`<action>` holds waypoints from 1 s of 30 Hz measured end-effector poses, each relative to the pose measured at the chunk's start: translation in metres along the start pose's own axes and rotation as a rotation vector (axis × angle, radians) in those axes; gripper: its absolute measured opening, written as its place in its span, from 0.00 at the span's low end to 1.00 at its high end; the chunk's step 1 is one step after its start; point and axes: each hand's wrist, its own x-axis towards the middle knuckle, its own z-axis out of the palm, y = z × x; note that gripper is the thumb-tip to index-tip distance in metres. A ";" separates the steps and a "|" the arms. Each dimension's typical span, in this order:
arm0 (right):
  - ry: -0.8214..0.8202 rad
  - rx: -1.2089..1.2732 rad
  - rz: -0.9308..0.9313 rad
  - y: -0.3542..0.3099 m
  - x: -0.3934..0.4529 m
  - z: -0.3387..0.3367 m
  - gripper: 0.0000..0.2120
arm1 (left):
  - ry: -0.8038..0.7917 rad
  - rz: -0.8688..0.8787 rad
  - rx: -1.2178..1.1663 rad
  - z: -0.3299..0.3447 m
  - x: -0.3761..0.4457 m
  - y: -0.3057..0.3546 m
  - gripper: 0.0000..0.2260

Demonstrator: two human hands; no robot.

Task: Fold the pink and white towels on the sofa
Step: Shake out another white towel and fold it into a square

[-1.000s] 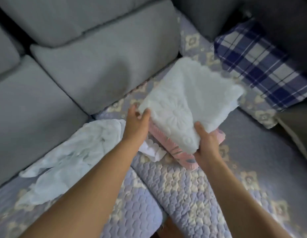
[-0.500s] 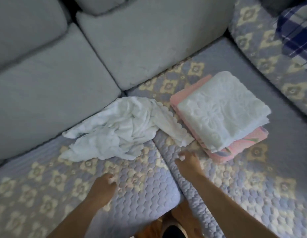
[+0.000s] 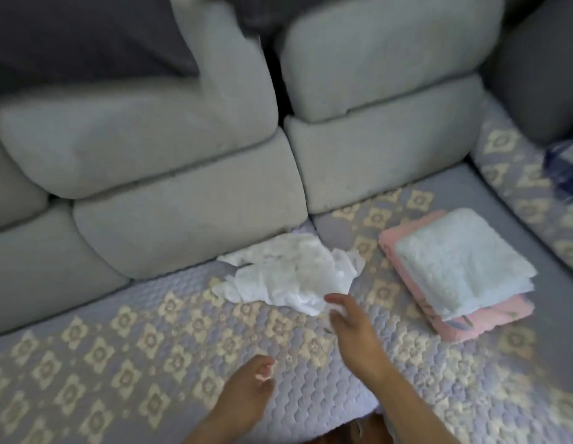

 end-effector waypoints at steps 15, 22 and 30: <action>0.233 -0.514 -0.714 -0.297 -0.233 0.038 0.15 | 0.070 0.713 -0.157 -0.175 -0.212 0.091 0.09; 0.260 -0.470 -0.853 -0.357 -0.274 0.054 0.11 | 0.378 0.803 -0.303 -0.197 -0.249 0.102 0.05; 0.588 -0.512 -0.792 -0.408 -0.262 0.013 0.14 | 0.844 0.967 -0.252 -0.279 -0.277 0.109 0.13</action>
